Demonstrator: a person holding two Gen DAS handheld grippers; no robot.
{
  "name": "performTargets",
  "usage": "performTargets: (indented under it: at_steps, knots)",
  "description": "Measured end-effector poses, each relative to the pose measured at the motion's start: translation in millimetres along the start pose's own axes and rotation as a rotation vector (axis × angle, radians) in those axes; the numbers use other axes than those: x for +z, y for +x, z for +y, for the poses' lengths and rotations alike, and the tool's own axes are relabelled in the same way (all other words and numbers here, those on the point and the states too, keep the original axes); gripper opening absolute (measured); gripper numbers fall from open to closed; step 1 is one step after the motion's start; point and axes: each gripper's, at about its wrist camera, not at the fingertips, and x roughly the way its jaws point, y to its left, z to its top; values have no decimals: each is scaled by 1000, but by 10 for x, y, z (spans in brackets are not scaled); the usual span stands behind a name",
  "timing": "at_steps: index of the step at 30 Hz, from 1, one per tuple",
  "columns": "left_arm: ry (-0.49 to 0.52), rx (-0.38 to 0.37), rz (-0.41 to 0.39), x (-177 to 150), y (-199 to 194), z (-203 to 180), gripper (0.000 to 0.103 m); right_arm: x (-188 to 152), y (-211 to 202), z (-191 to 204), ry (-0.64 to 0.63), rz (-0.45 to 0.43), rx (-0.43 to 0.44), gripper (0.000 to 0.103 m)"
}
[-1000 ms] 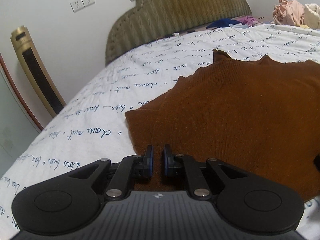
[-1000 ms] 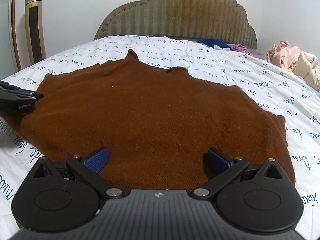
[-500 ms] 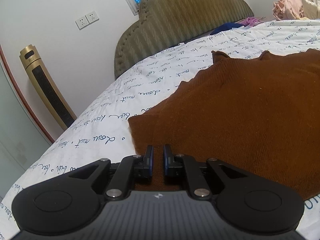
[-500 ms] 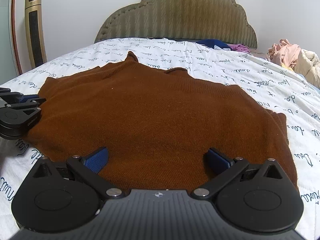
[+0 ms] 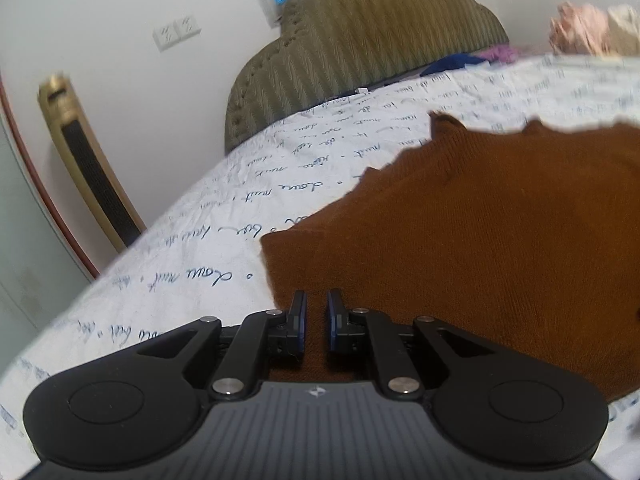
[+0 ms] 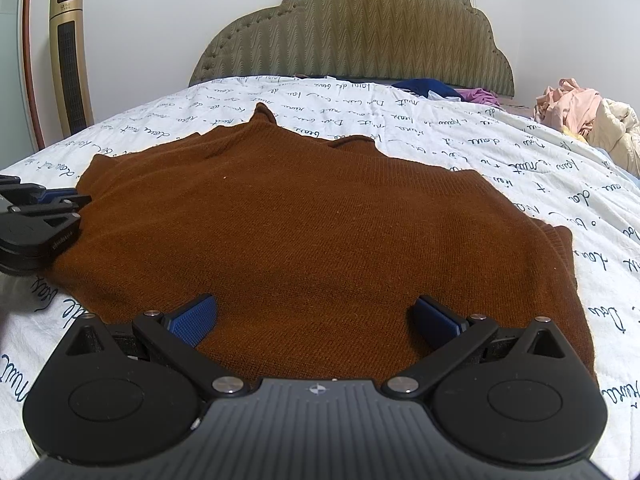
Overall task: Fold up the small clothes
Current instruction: 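Grasp the folded brown sweater's side edge with both tools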
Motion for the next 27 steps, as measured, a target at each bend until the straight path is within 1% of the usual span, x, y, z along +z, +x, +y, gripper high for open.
performTargets:
  at_steps: [1,2,3,4,5,6,7,8,9,11,13,15,17,19,23,25,26,27]
  knots:
    - [-43,-21,17,41,-1,108,11,3,-32,31,-11,-9,-8,103]
    - [-91,-41,38,94,8,238,14,9,-69,74,-30,-18,-13,103]
    - [-130,-59,55,143,30,359,21,15,-112,132,-57,-31,-12,103]
    - [-160,-76,75,198,72,473,26,26,-156,211,-89,-42,-10,103]
    - [-182,-92,97,252,128,575,34,41,-195,301,-123,-51,-6,103]
    - [-200,-108,114,301,190,668,39,61,-228,399,-156,-57,-1,103]
    - [-216,-125,131,345,253,757,41,81,-264,518,-195,-67,7,103]
    - [-228,-144,148,390,316,837,50,98,-296,644,-235,-78,19,103]
    - [-238,-165,160,425,372,905,64,111,-326,754,-270,-87,33,103]
    - [-272,-205,169,477,476,1025,80,138,-362,990,-341,-87,82,103]
    - [-299,-272,196,518,605,1112,81,136,-341,1211,-407,-63,122,103]
    - [-337,-374,266,538,796,1164,81,114,-265,1401,-469,-36,119,102]
    - [-396,-491,336,529,1004,1175,81,77,-163,1569,-530,-34,72,102]
    - [-448,-581,381,527,1187,1156,81,84,-78,1689,-563,-68,18,102]
    - [-478,-685,396,634,1418,1031,81,203,112,1847,-591,-109,-64,101]
    - [-501,-745,407,712,1513,969,81,240,231,1915,-608,-121,-87,100]
    - [-519,-759,419,748,1570,936,80,262,277,1948,-613,-131,-92,95]
    - [-535,-771,433,779,1636,902,79,275,302,1964,-623,-139,-93,87]
